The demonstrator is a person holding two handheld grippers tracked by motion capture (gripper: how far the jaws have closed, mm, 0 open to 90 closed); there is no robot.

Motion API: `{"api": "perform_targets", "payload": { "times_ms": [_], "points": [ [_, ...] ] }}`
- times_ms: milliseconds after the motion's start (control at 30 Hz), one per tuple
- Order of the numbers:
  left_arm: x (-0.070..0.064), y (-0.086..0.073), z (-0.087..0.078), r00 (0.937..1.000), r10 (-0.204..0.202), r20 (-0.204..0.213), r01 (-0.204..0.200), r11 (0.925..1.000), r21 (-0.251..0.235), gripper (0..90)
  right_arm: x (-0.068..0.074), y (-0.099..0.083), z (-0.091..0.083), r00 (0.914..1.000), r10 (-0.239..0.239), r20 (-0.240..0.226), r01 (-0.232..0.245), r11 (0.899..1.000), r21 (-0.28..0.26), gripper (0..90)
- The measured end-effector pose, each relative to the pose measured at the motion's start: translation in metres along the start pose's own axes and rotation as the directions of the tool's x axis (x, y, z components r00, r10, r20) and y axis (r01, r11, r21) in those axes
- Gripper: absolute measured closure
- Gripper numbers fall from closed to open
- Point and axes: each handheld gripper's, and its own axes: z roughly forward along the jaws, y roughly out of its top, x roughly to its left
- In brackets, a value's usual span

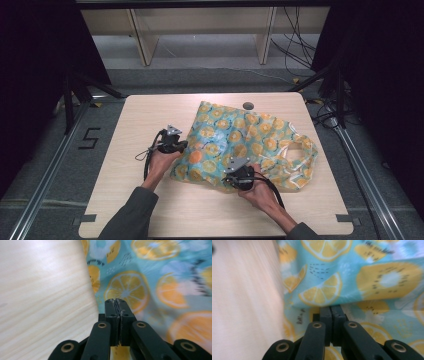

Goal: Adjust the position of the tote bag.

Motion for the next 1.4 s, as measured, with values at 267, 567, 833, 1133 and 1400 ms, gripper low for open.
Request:
{"api": "perform_targets", "payload": {
  "times_ms": [267, 567, 833, 1133, 1400],
  "points": [
    [-0.053, -0.024, -0.057, 0.9810, 0.054, 0.186, -0.044, 0.9972, -0.061, 87.8, -0.037, -0.015, -0.089, 0.9902, 0.127, 0.059, -0.116, 0.979, -0.166, 90.0],
    [-0.084, -0.049, -0.049, 0.9652, 0.120, 0.232, -0.126, 0.9920, 0.009, 86.6, -0.089, -0.074, -0.075, 0.9432, 0.228, 0.241, -0.239, 0.971, 0.017, 90.0],
    [-0.073, -0.039, -0.020, 0.9758, 0.120, 0.183, -0.135, 0.9879, 0.075, 87.2, -0.065, -0.067, -0.042, 0.9697, 0.208, 0.128, -0.217, 0.975, 0.058, 90.0],
    [-0.036, -0.021, -0.002, 0.9932, 0.043, 0.108, -0.054, 0.9933, 0.102, 86.8, -0.019, -0.036, -0.021, 0.9949, 0.092, 0.042, -0.094, 0.993, 0.071, 90.0],
    [-0.004, -0.007, 0.019, 0.9988, -0.039, 0.031, 0.036, 0.9963, 0.077, 86.8, 0.018, 0.000, 0.003, 0.9988, -0.027, -0.041, 0.030, 0.997, 0.067, 90.0]
  ]
}}
